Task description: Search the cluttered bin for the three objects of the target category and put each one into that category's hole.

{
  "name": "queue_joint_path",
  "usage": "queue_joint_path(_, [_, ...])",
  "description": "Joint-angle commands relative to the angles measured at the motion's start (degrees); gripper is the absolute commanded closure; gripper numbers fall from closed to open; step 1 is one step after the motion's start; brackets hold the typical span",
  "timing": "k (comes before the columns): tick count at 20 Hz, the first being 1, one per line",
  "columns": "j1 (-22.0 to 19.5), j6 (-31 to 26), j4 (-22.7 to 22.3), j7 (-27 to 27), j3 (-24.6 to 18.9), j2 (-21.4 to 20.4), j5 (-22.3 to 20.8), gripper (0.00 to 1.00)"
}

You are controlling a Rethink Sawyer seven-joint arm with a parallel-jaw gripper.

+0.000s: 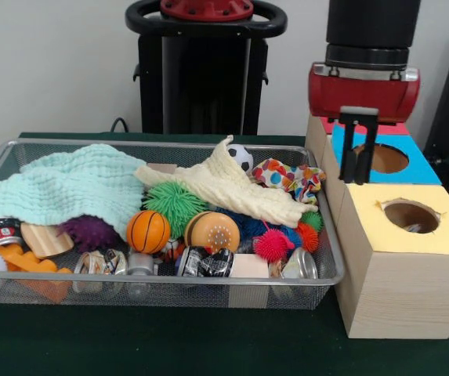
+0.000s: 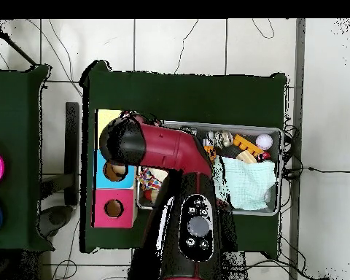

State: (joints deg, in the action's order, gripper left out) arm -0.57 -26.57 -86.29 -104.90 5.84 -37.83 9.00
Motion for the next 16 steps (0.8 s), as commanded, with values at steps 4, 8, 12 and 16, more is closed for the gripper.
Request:
queue_joint_path(4, [-5.39, 4.47, -10.13, 4.15, -9.71, -1.64, -8.53, 1.00])
queue_joint_path(8, [-6.20, 4.32, -11.43, 2.95, -10.68, -2.16, -10.60, 1.00])
queue_joint_path(12, [-6.72, 6.73, -14.05, 0.28, -11.70, -2.78, -11.45, 1.00])
queue_joint_path(16, [-7.11, 7.34, -15.49, -0.75, -12.15, -3.34, -12.68, 1.00])
